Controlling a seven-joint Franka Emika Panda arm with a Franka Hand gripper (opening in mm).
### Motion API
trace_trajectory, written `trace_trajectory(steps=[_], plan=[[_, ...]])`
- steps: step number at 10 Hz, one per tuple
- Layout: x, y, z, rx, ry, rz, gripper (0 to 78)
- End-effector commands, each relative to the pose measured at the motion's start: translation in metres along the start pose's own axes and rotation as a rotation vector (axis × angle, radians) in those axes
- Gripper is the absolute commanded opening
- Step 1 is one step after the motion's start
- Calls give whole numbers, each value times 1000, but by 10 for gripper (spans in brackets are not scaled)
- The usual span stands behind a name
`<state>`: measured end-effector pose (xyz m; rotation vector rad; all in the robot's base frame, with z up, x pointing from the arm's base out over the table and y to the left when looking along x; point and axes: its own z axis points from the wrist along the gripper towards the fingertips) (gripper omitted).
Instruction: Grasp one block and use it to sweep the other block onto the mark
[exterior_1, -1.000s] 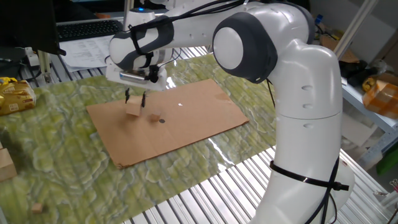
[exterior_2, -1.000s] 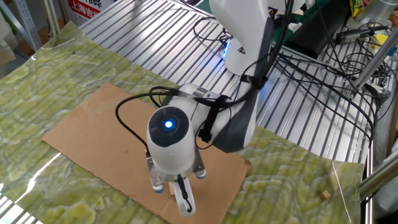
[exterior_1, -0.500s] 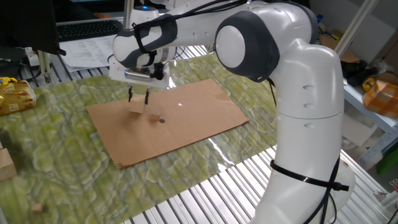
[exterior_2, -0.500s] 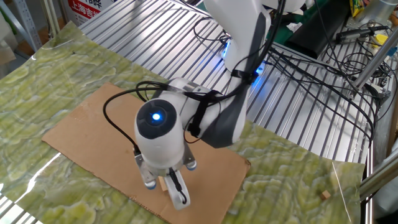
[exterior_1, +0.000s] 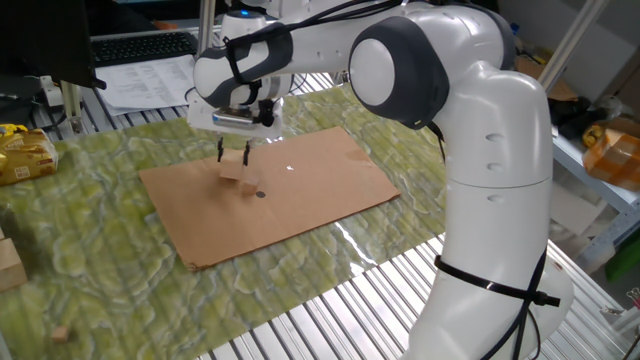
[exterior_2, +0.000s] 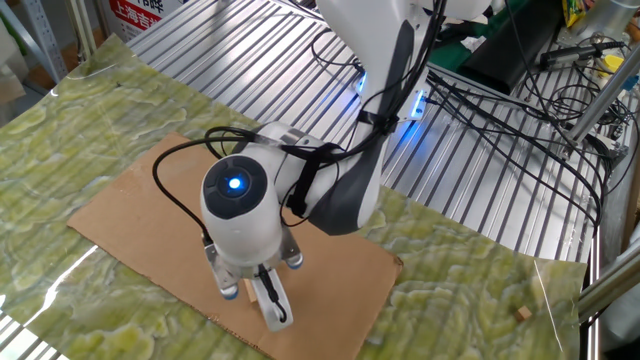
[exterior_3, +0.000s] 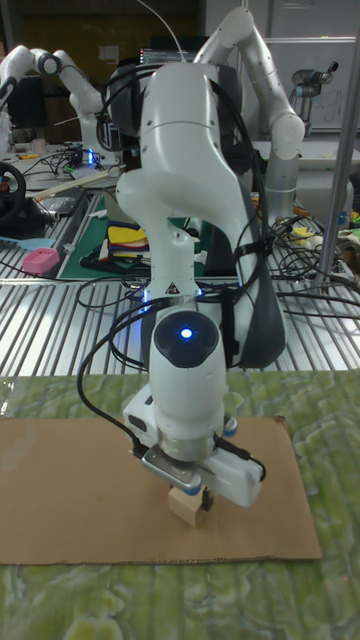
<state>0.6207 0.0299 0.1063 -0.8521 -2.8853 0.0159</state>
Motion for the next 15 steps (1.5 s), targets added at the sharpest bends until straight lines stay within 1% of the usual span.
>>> trace_trajectory(steps=[1,2,4,6,7,8,10,12,13,14,15], plan=[[-3,-6,-2,16,2,-11,12],[-4,-9,-2,23,6,-11,12],[-5,-14,-3,37,29,-7,12],[-3,-16,-6,53,52,-3,12],[-2,-16,-6,60,55,-13,12],[-3,-16,-6,78,55,-18,12],[-2,-16,-7,94,56,-44,12],[-2,-16,-7,101,69,-94,12],[-3,-14,-8,97,67,-109,12],[-3,-13,-9,96,69,-112,12],[-2,-12,-10,103,74,-105,12]])
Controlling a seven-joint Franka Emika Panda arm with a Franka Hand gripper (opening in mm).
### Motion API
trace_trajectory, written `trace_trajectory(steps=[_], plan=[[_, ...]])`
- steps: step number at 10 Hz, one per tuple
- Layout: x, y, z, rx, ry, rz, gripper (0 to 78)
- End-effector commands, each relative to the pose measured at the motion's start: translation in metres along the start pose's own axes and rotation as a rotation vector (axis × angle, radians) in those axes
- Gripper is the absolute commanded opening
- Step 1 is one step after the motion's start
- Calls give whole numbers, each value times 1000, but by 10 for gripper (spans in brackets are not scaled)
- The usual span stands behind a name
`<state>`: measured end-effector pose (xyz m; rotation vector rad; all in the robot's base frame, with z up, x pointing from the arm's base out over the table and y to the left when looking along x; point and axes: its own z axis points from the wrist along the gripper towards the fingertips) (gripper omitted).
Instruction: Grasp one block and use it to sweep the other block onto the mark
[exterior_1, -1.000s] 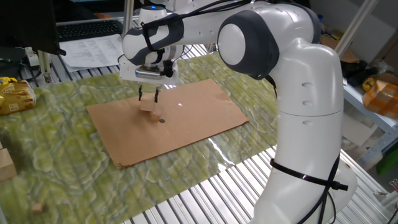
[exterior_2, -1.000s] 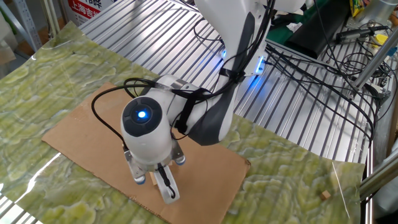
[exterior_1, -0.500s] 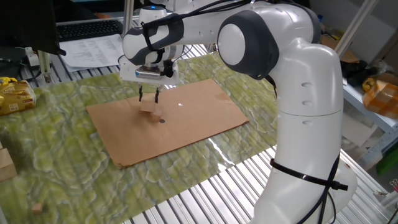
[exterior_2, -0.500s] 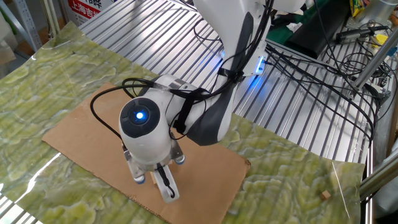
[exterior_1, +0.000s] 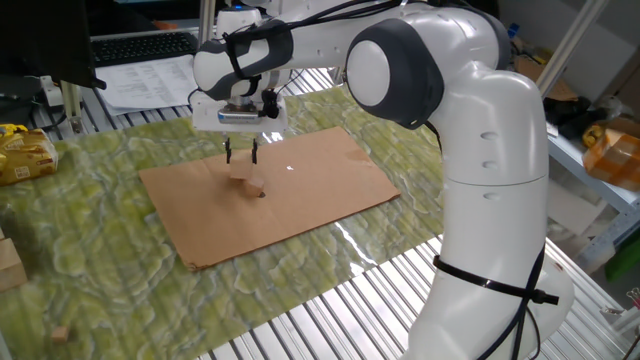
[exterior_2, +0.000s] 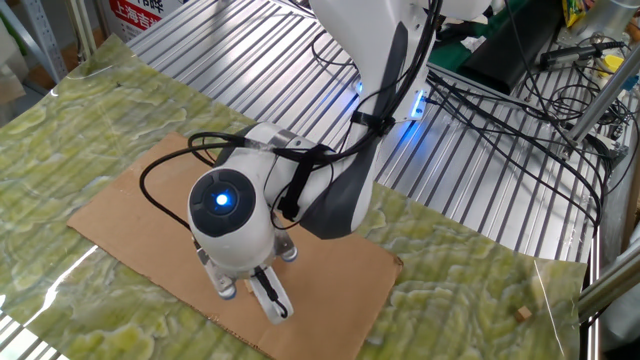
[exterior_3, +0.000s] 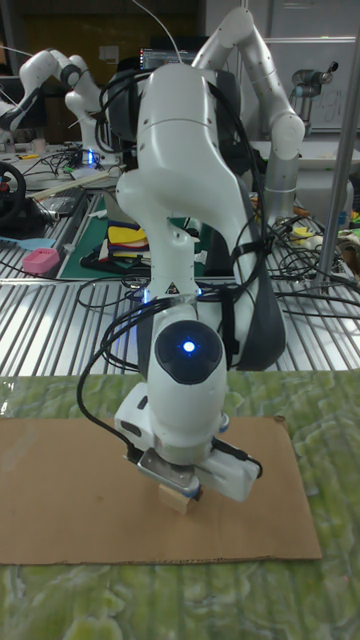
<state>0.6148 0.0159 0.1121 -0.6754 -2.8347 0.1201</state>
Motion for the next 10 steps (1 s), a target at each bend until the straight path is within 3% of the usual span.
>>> trace_trajectory(steps=[1,2,6,9,10], plan=[[0,3,-4,1,8,-4,12],[0,2,-4,38,13,-24,12],[3,2,-1,89,32,-52,12],[5,-1,-1,118,63,-54,12],[6,-1,-2,111,66,-54,12]])
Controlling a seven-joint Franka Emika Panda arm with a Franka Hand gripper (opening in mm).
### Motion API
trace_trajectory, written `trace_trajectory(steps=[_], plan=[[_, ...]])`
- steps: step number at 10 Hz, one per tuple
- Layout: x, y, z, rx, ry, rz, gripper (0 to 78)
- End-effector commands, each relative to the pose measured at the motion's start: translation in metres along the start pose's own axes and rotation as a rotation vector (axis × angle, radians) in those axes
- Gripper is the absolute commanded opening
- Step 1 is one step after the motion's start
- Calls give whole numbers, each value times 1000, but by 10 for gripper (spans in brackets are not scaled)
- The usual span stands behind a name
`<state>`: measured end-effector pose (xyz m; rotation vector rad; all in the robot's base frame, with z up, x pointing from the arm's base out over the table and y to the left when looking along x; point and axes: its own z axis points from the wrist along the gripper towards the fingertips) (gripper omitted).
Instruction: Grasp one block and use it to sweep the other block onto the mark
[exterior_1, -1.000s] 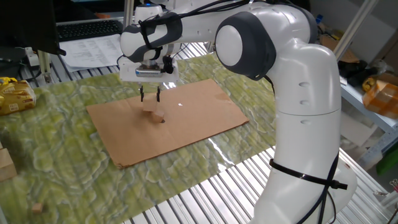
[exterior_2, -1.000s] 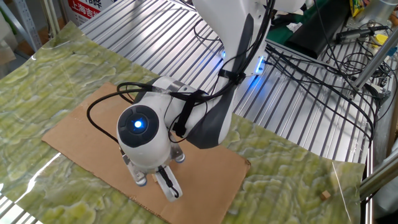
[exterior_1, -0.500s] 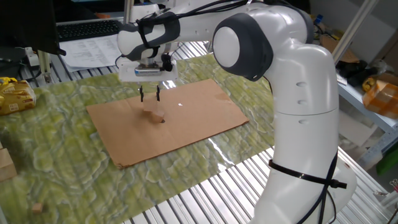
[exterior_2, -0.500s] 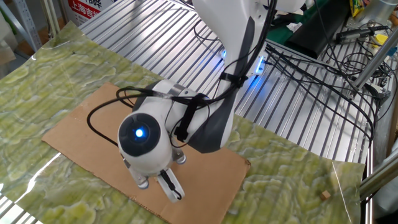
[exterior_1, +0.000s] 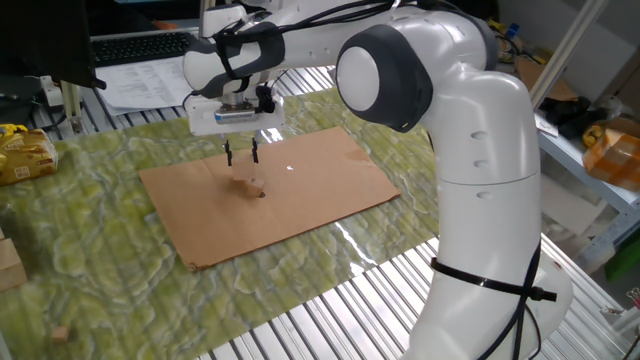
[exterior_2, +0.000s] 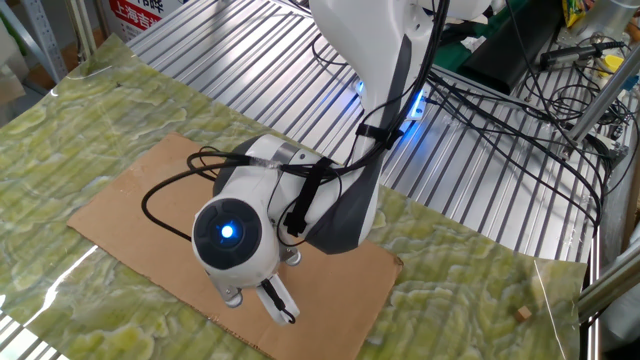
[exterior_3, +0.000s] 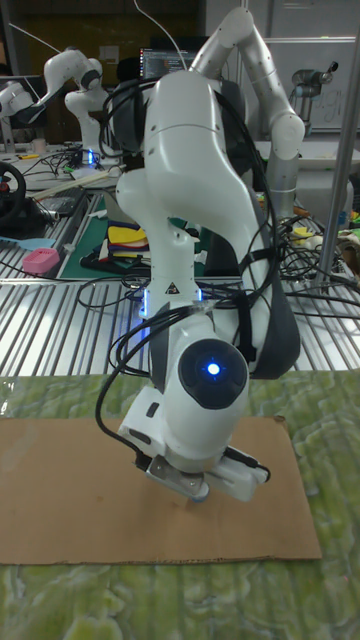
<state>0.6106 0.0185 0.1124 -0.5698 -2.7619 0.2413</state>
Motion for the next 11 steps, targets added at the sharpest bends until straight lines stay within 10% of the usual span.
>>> trace_trajectory(steps=[1,4,7,11], plan=[[1,-2,-2,-6,5,-3,12],[-1,4,-15,-93,-7,15,12],[-18,9,-39,-175,-99,-43,12],[-35,10,-39,-106,-204,-198,12]])
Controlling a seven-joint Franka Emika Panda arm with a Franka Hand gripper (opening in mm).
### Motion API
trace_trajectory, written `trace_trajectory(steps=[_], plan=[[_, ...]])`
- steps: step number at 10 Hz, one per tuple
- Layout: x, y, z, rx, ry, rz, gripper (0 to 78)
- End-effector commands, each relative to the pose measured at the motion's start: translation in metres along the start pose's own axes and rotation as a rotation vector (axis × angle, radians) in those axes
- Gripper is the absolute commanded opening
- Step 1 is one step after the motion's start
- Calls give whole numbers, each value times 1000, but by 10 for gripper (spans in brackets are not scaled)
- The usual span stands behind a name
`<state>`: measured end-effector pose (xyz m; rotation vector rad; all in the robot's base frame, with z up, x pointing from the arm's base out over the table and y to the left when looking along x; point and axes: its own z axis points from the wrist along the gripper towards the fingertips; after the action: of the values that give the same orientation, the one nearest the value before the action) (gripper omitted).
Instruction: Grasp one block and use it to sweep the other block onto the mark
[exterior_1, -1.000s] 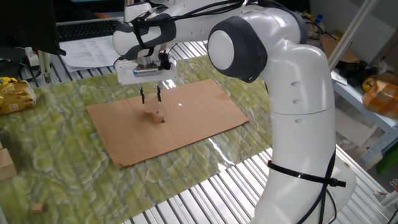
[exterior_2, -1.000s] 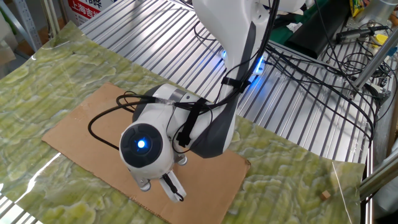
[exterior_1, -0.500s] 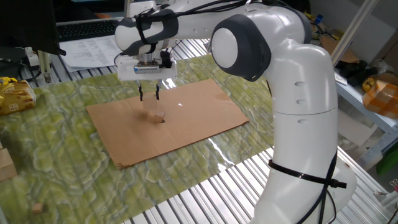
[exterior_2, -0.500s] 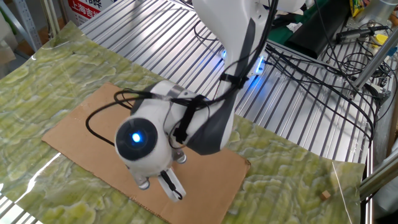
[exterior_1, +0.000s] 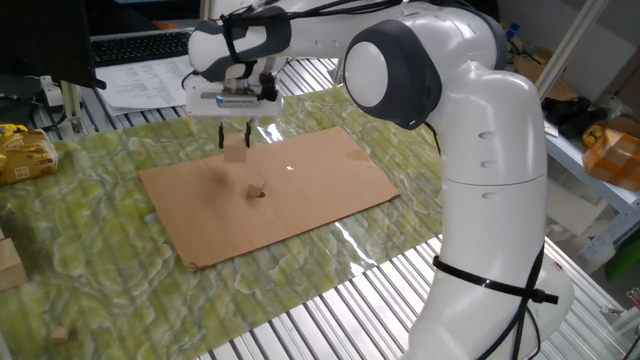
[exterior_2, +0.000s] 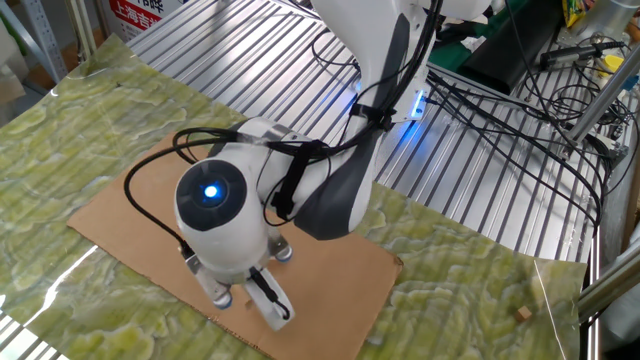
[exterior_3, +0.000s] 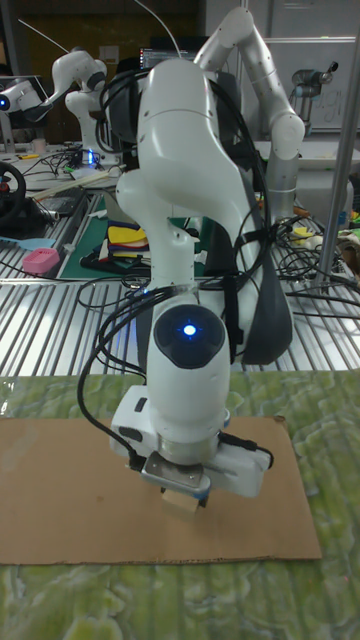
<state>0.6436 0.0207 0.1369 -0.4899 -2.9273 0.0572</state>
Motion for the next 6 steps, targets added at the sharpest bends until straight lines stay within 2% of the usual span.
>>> trace_trajectory(steps=[1,3,4,6], plan=[[-15,2,-1,43,-75,-147,12],[-14,4,1,41,-110,-204,12],[-8,7,7,42,-120,-234,12],[15,18,26,21,-197,-239,12]])
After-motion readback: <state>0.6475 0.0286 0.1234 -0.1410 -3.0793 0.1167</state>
